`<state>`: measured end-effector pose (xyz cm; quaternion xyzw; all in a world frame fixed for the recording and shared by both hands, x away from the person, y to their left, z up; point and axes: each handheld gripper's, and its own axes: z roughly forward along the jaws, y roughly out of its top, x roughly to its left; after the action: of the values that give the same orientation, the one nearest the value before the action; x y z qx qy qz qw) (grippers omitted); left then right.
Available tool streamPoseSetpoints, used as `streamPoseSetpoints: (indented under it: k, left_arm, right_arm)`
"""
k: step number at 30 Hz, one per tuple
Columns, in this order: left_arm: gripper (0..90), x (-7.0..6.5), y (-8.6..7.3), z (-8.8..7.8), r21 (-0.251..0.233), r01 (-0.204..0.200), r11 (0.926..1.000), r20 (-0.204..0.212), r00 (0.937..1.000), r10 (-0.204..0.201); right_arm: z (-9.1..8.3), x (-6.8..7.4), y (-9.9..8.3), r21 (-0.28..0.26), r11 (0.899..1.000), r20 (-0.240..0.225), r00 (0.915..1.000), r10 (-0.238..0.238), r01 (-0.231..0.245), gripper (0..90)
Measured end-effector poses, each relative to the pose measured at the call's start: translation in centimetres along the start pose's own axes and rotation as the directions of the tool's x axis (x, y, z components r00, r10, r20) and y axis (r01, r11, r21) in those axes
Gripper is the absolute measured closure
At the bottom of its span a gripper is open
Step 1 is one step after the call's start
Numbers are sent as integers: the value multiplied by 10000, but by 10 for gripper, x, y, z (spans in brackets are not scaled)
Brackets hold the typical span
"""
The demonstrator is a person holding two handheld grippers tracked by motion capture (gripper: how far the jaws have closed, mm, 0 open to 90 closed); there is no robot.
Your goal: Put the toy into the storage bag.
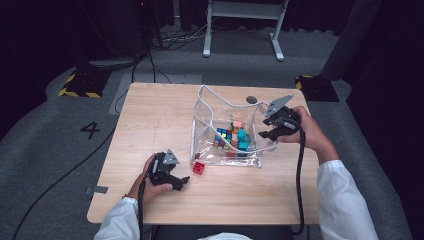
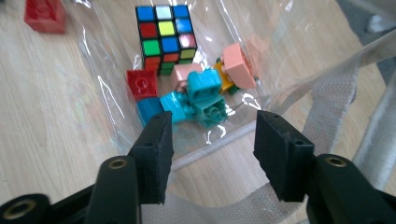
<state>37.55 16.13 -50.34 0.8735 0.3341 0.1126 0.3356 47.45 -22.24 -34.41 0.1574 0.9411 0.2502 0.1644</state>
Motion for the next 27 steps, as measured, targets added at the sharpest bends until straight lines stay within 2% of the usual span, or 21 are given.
streamPoseSetpoints:
  k: [3, 6, 7, 11, 16, 20, 24, 27]
  left_arm:
    - [41, 0, 0, 0, 14, 12, 10000, 3, 10000, -12]
    - [41, 0, 0, 0, 2, -4, 10000, -4, 10000, 4]
    - [41, 0, 0, 0, 5, -8, 10000, -3, 10000, 8]
    - [41, 0, 0, 0, 3, 1, 10000, 2, 10000, -1]
    - [41, 0, 0, 0, 5, -6, 10000, -2, 10000, 6]
    - [41, 0, 0, 0, 5, -5, 10000, -2, 10000, 5]
    - [41, 0, 0, 0, 4, -2, 10000, -3, 10000, 2]
    - [41, 0, 0, 0, 14, 10, 10000, 1, 10000, -10]
  right_arm:
    - [-7, 1, -3, -432, 9991, 77, 10000, 51, -48, 438]
    - [-15, 4, -6, -807, 9956, 183, 9986, 490, -473, 396]
    - [-18, 5, -7, -969, 9942, 311, 9983, 495, -463, 374]
    - [-27, 8, -12, -1764, 9822, 693, 9946, 777, -645, 316]
    - [-38, 8, -20, -2667, 9596, 933, 9885, 1189, -903, 295]
    - [-47, 10, -27, -3016, 9471, 1156, 9818, 1510, -1101, 288]
    - [-56, 10, -35, -3334, 9345, 1207, 9775, 1732, -1244, 283]
    - [-62, 14, -41, -3538, 9235, 1267, 9707, 2040, -1479, 282]
